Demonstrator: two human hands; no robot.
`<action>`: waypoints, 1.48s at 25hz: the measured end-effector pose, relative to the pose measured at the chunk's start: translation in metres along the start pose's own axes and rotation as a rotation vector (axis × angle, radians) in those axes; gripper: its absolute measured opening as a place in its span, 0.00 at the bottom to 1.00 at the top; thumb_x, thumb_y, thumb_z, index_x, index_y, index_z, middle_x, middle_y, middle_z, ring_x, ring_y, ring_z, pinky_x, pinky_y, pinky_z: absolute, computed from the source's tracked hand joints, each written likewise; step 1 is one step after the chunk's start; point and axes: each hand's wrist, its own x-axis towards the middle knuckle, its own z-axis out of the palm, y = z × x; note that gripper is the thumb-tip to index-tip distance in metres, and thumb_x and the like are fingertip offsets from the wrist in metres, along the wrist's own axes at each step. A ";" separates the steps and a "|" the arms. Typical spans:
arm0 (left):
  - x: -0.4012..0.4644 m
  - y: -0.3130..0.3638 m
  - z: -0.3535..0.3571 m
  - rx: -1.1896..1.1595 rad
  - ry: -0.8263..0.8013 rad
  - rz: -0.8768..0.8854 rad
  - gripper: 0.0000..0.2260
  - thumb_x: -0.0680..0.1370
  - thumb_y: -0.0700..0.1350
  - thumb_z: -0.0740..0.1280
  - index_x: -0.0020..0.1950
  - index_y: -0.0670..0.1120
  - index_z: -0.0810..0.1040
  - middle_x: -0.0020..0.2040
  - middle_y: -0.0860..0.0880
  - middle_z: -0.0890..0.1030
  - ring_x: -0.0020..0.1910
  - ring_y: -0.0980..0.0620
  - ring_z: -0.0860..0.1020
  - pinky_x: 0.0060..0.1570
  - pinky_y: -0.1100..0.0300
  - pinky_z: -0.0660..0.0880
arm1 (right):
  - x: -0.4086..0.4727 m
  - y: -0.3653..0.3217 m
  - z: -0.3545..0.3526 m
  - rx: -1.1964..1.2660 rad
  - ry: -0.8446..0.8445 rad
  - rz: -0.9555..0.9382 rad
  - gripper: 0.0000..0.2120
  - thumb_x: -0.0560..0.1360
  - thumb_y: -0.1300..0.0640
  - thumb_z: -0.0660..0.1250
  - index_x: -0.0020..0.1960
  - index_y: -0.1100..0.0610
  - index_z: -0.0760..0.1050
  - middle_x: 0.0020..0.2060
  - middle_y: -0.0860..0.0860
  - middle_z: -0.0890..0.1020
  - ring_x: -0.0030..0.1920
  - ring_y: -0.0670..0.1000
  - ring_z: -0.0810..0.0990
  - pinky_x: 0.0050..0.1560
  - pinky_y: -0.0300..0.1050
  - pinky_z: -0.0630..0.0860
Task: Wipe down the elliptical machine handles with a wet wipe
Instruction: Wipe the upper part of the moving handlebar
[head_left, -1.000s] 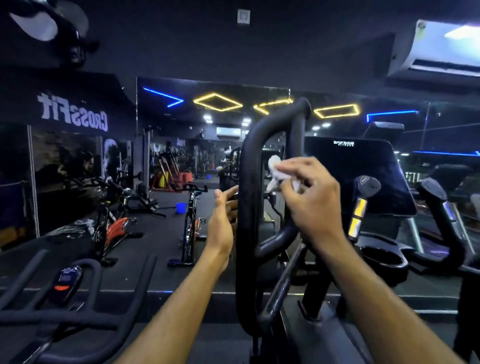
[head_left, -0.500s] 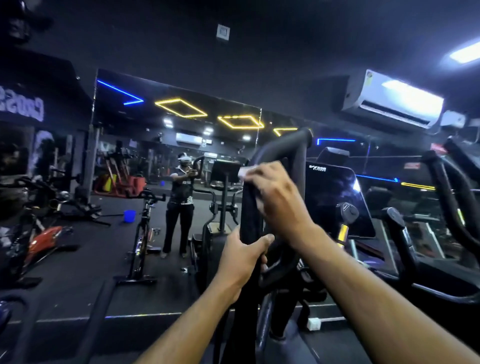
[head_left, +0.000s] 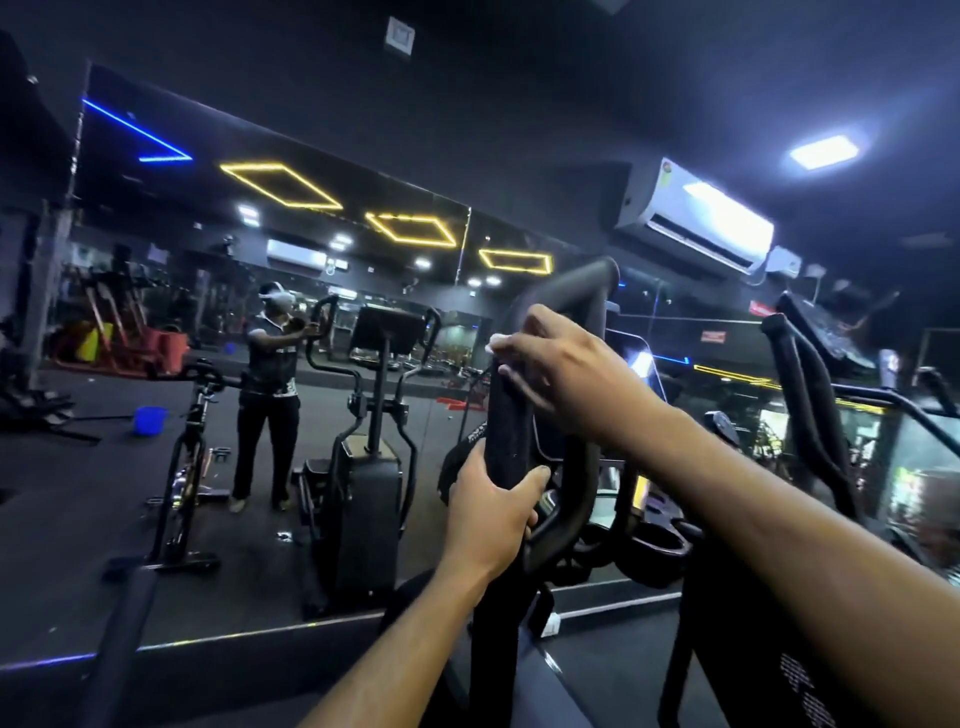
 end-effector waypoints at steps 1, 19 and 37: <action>0.001 -0.001 0.000 -0.004 -0.011 -0.003 0.07 0.76 0.43 0.74 0.52 0.50 0.78 0.34 0.50 0.81 0.29 0.51 0.78 0.34 0.51 0.79 | -0.002 0.007 -0.006 0.003 -0.003 -0.018 0.15 0.77 0.60 0.70 0.63 0.53 0.80 0.47 0.48 0.70 0.42 0.46 0.70 0.43 0.41 0.71; 0.004 -0.010 -0.002 0.011 -0.026 0.031 0.08 0.76 0.50 0.74 0.51 0.57 0.76 0.36 0.56 0.83 0.29 0.53 0.81 0.38 0.52 0.80 | 0.057 0.016 -0.014 -0.109 -0.106 0.109 0.05 0.77 0.61 0.67 0.47 0.60 0.82 0.43 0.53 0.82 0.44 0.55 0.79 0.51 0.49 0.74; 0.003 -0.009 -0.002 0.032 0.007 0.041 0.09 0.77 0.49 0.74 0.52 0.55 0.76 0.34 0.56 0.83 0.29 0.55 0.82 0.34 0.57 0.78 | 0.051 0.010 -0.027 -0.205 -0.184 -0.076 0.05 0.75 0.64 0.69 0.49 0.59 0.81 0.45 0.51 0.78 0.45 0.54 0.81 0.43 0.38 0.71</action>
